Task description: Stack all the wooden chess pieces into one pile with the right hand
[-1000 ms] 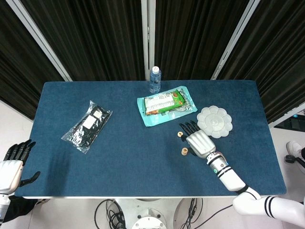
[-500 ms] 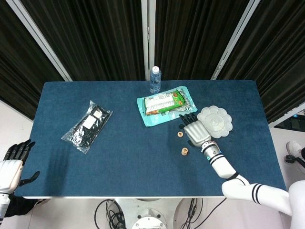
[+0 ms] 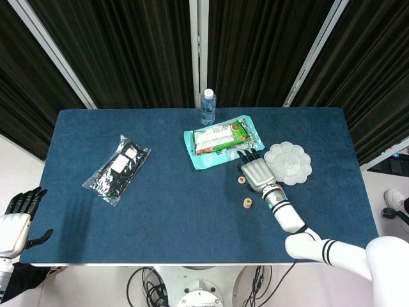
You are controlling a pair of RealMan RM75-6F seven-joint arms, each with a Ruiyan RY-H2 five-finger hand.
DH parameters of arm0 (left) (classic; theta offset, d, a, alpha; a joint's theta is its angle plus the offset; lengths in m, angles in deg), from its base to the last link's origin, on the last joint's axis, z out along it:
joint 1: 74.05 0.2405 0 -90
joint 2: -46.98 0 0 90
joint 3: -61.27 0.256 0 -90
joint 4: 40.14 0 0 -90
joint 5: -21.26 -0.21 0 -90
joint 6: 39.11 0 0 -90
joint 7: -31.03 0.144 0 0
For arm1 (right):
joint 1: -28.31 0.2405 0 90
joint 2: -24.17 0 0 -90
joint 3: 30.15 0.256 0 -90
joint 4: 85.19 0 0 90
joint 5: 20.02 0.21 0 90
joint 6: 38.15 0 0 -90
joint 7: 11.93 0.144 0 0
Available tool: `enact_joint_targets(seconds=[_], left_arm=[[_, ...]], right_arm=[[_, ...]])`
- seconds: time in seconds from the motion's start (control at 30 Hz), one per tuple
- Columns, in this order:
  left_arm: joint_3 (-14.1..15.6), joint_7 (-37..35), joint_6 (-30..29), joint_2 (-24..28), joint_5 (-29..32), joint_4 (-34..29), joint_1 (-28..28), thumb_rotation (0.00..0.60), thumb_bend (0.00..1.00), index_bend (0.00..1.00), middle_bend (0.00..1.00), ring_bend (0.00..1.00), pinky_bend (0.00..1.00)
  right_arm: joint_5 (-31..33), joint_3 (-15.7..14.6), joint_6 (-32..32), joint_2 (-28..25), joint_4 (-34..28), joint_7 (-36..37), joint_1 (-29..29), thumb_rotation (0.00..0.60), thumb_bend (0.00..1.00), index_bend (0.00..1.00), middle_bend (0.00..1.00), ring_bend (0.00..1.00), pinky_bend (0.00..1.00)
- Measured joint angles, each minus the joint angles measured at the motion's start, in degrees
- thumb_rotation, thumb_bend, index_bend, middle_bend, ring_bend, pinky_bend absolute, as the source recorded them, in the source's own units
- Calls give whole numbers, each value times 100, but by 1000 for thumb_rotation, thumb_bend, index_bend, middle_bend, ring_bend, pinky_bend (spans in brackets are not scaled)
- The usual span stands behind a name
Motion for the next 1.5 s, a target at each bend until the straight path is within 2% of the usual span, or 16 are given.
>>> enact_joint_targets(seconds=[0.87, 1.23, 1.5], left_arm=[[2, 26, 20, -19, 13, 25, -8, 600, 231, 47, 0, 0, 0], [-4, 9, 15, -17, 27, 24, -5, 600, 231, 47, 0, 0, 0], [-1, -2, 33, -16, 31, 38, -10, 600, 230, 47, 0, 0, 0]], right_arm=[[85, -138, 29, 216, 293, 33, 173, 600, 234, 456, 49, 0, 0], [52, -149, 20, 235, 338, 102, 183, 600, 240, 512, 57, 0, 0], [2, -121, -75, 109, 178, 163, 156, 600, 243, 520, 59, 0, 0]])
